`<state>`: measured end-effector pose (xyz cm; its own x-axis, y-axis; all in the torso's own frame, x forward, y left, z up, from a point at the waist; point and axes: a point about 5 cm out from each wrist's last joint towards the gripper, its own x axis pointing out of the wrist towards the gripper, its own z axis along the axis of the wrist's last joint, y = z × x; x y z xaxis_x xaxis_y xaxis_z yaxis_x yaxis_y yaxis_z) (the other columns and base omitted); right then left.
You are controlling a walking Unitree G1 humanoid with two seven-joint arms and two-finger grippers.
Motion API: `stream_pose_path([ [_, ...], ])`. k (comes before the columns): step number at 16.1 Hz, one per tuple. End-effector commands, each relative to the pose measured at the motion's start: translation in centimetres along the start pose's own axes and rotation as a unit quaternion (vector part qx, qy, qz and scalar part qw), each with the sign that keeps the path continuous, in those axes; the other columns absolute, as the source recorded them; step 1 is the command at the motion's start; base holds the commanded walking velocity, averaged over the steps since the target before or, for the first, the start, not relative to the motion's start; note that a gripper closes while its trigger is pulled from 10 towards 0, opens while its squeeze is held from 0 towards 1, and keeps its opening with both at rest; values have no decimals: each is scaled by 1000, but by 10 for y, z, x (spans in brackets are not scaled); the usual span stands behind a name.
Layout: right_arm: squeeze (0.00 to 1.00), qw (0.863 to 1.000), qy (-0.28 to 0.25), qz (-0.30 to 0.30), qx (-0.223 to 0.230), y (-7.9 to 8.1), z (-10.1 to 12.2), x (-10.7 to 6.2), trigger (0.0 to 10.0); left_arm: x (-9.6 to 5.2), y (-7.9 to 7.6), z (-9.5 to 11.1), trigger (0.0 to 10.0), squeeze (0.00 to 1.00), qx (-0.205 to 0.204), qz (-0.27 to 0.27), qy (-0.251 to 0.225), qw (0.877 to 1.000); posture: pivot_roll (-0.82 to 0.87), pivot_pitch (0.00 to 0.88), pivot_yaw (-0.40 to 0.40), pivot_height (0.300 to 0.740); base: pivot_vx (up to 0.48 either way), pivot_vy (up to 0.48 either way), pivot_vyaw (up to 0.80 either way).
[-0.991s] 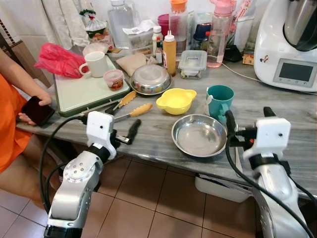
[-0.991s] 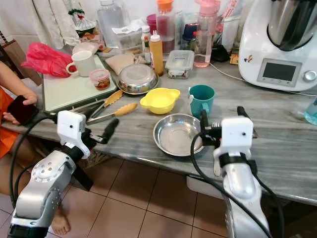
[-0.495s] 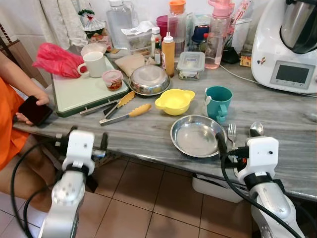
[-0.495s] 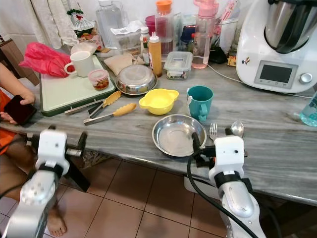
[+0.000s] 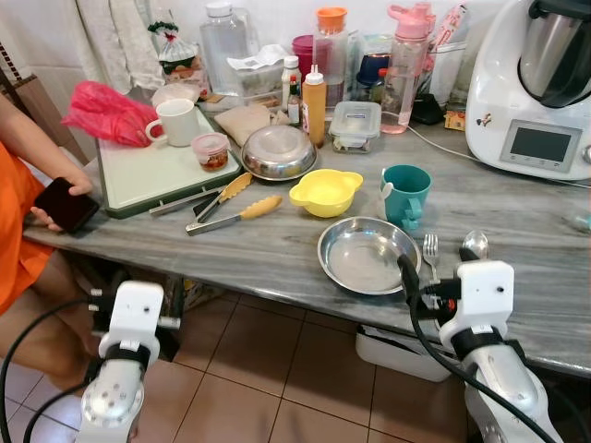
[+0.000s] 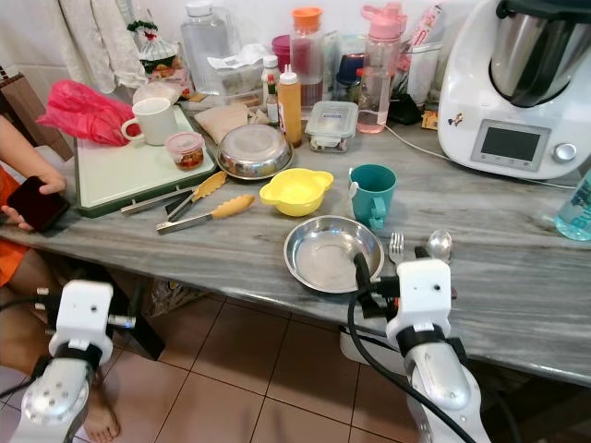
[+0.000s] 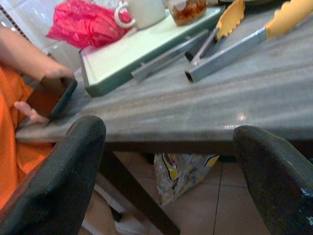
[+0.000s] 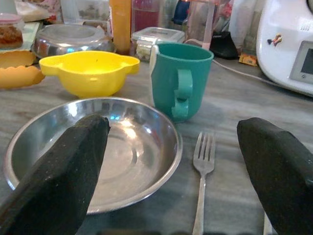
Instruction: Setting the table
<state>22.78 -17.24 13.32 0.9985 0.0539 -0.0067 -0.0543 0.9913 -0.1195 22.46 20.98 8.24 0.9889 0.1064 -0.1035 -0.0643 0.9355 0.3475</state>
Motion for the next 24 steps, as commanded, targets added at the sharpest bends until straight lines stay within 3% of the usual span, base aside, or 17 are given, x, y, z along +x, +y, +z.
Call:
stream_pose_path([
  [1, 0, 1000, 1, 9, 5, 3, -1, 0, 10000, 2, 3, 2, 10000, 0, 8, 1, -9, 1000, -116, 2, 59, 740, 0, 0, 0],
  [12, 0, 1000, 3, -5, 6, 0, 0, 1, 10000, 14, -4, -13, 10000, 0, -4, -28, -12, 1000, -136, 4, 73, 740, 0, 0, 0],
  [15, 0, 1000, 4, -8, 6, -1, 0, 1, 10000, 16, -6, -14, 10000, 0, -5, -32, -13, 999, -140, 2, 73, 740, 0, 0, -779],
  [24, 0, 1000, -1, -6, -1, -3, 2, 2, 10000, 19, -17, -1, 10000, 0, -6, -56, -34, 998, -146, 0, 66, 740, 0, 0, -151],
])
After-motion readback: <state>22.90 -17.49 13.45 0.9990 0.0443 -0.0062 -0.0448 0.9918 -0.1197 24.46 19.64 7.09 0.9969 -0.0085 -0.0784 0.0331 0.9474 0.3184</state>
